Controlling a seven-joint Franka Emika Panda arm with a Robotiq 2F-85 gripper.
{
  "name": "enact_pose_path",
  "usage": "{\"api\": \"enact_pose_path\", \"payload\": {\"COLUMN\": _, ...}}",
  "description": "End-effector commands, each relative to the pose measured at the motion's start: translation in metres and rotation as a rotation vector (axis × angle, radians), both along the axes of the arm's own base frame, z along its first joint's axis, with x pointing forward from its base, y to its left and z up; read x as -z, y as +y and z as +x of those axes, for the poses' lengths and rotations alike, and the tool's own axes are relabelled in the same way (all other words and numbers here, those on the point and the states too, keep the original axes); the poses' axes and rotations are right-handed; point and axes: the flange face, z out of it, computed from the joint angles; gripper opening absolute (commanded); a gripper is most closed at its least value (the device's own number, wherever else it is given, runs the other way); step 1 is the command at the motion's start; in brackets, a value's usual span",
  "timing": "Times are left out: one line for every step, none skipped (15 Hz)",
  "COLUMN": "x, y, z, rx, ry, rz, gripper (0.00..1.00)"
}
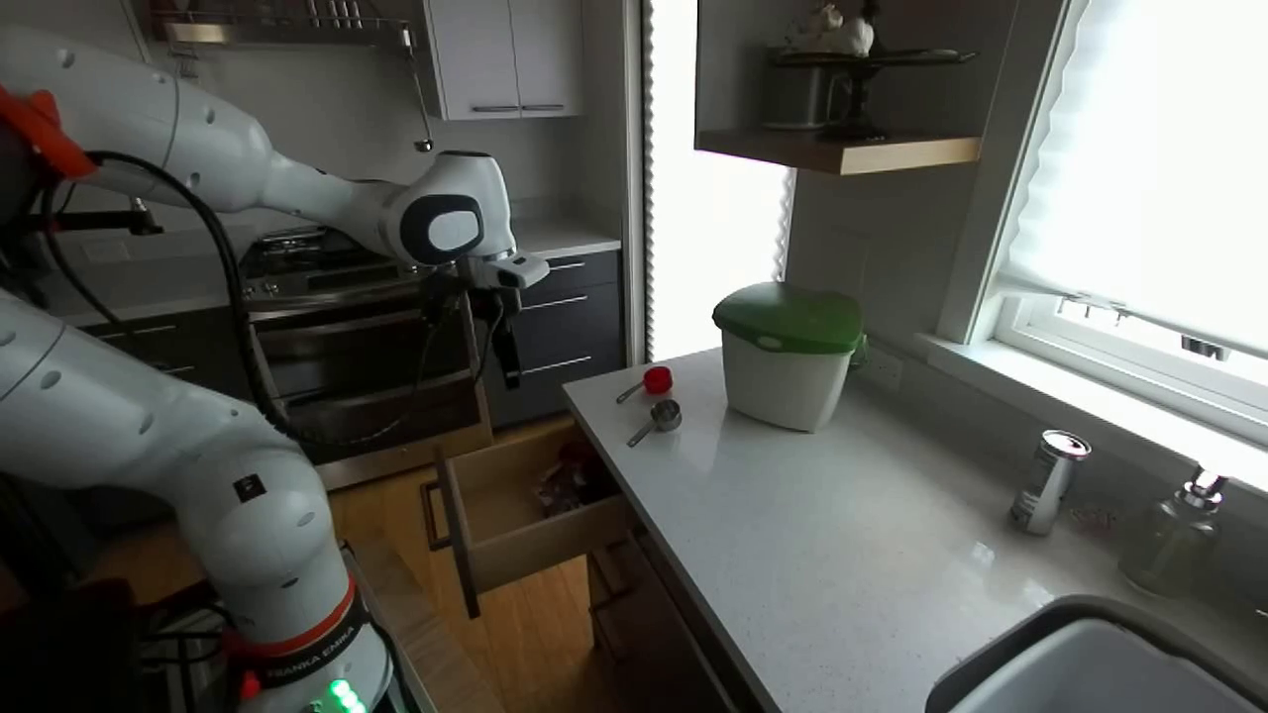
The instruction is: Pick up the metal item, then place it in the scoop
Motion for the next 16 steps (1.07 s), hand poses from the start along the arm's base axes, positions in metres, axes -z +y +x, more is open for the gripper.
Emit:
{"api": "enact_pose_path", "payload": {"x": 0.006, "y": 0.031, "z": 0.013, "rx": 0.18, "ry": 0.044, "rz": 0.079, "gripper": 1.0}}
{"api": "enact_pose_path", "payload": {"x": 0.008, "y": 0.037, "z": 0.016, "rx": 0.23, "ry": 0.066, "rz": 0.081, "gripper": 1.0}}
{"api": "enact_pose_path", "payload": {"x": 0.012, "y": 0.041, "z": 0.019, "rx": 0.283, "ry": 0.074, "rz": 0.087, "gripper": 1.0}}
{"api": "enact_pose_path", "payload": {"x": 0.019, "y": 0.044, "z": 0.021, "rx": 0.338, "ry": 0.078, "rz": 0.082, "gripper": 1.0}}
{"api": "enact_pose_path", "payload": {"x": 0.025, "y": 0.046, "z": 0.023, "rx": 0.393, "ry": 0.079, "rz": 0.083, "gripper": 1.0}}
{"api": "enact_pose_path", "payload": {"x": 0.032, "y": 0.046, "z": 0.023, "rx": 0.446, "ry": 0.078, "rz": 0.093, "gripper": 1.0}}
{"api": "enact_pose_path", "payload": {"x": 0.043, "y": 0.042, "z": 0.026, "rx": 0.501, "ry": 0.071, "rz": 0.097, "gripper": 1.0}}
{"api": "enact_pose_path", "payload": {"x": 0.054, "y": 0.038, "z": 0.03, "rx": 0.554, "ry": 0.067, "rz": 0.101, "gripper": 1.0}}
{"api": "enact_pose_path", "payload": {"x": 0.069, "y": 0.029, "z": 0.037, "rx": 0.608, "ry": 0.064, "rz": 0.102, "gripper": 1.0}}
{"api": "enact_pose_path", "payload": {"x": 0.083, "y": 0.023, "z": 0.043, "rx": 0.662, "ry": 0.067, "rz": 0.106, "gripper": 1.0}}
{"api": "enact_pose_path", "payload": {"x": 0.097, "y": 0.016, "z": 0.048, "rx": 0.716, "ry": 0.073, "rz": 0.113, "gripper": 1.0}}
{"api": "enact_pose_path", "payload": {"x": 0.109, "y": 0.01, "z": 0.052, "rx": 0.77, "ry": 0.075, "rz": 0.119, "gripper": 1.0}}
{"api": "enact_pose_path", "payload": {"x": 0.121, "y": 0.004, "z": 0.056, "rx": 0.825, "ry": 0.082, "rz": 0.127, "gripper": 1.0}}
{"api": "enact_pose_path", "payload": {"x": 0.134, "y": -0.002, "z": 0.06, "rx": 0.88, "ry": 0.086, "rz": 0.134, "gripper": 1.0}}
{"api": "enact_pose_path", "payload": {"x": 0.147, "y": -0.007, "z": 0.065, "rx": 0.939, "ry": 0.094, "rz": 0.143, "gripper": 1.0}}
{"api": "enact_pose_path", "payload": {"x": 0.157, "y": -0.008, "z": 0.068, "rx": 0.992, "ry": 0.103, "rz": 0.149, "gripper": 1.0}}
